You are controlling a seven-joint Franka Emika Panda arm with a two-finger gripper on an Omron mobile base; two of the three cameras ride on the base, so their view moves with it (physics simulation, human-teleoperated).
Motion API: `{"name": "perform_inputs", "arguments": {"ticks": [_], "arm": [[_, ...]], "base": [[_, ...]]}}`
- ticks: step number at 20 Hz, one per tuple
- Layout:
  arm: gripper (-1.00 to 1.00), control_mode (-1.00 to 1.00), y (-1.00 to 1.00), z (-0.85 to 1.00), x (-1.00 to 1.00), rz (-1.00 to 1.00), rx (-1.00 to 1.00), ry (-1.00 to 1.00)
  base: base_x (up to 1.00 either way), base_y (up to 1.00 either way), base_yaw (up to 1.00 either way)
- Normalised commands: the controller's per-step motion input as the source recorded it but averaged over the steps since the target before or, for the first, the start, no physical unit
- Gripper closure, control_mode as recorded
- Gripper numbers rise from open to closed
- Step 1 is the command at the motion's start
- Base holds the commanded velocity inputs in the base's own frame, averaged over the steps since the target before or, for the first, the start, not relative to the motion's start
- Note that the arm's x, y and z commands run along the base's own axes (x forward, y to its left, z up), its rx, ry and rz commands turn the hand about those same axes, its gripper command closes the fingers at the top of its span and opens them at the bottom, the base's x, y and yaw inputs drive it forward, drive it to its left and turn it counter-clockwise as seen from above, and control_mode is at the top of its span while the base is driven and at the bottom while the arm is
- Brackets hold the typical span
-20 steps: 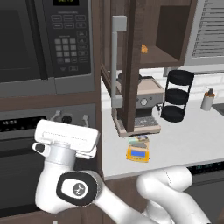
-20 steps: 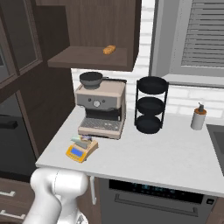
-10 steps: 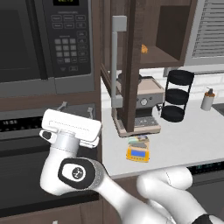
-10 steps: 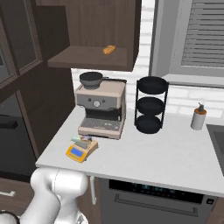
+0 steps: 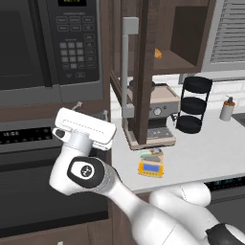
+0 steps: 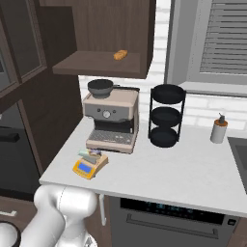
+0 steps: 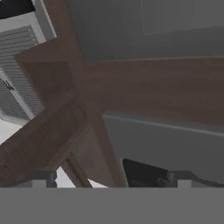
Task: Pick the bar and place it on the digital scale for weighing, and close the cabinet.
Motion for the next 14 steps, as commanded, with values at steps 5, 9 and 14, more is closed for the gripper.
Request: {"name": "perform_inputs", "arguments": {"ticks": [5, 9, 14], "arm": [[-1.00, -1.00, -0.47, 0.01, 0.12, 0.00, 0.12, -0.09], [-1.00, -1.00, -0.66, 0.12, 0.00, 0.00, 0.17, -0.20], [-1.00, -1.00, -0.79, 0.07, 0.00, 0.00, 0.17, -0.13]], "base": [[0.00, 0.00, 0.00], [0.00, 0.00, 0.00], [0.00, 0.00, 0.00]]}}
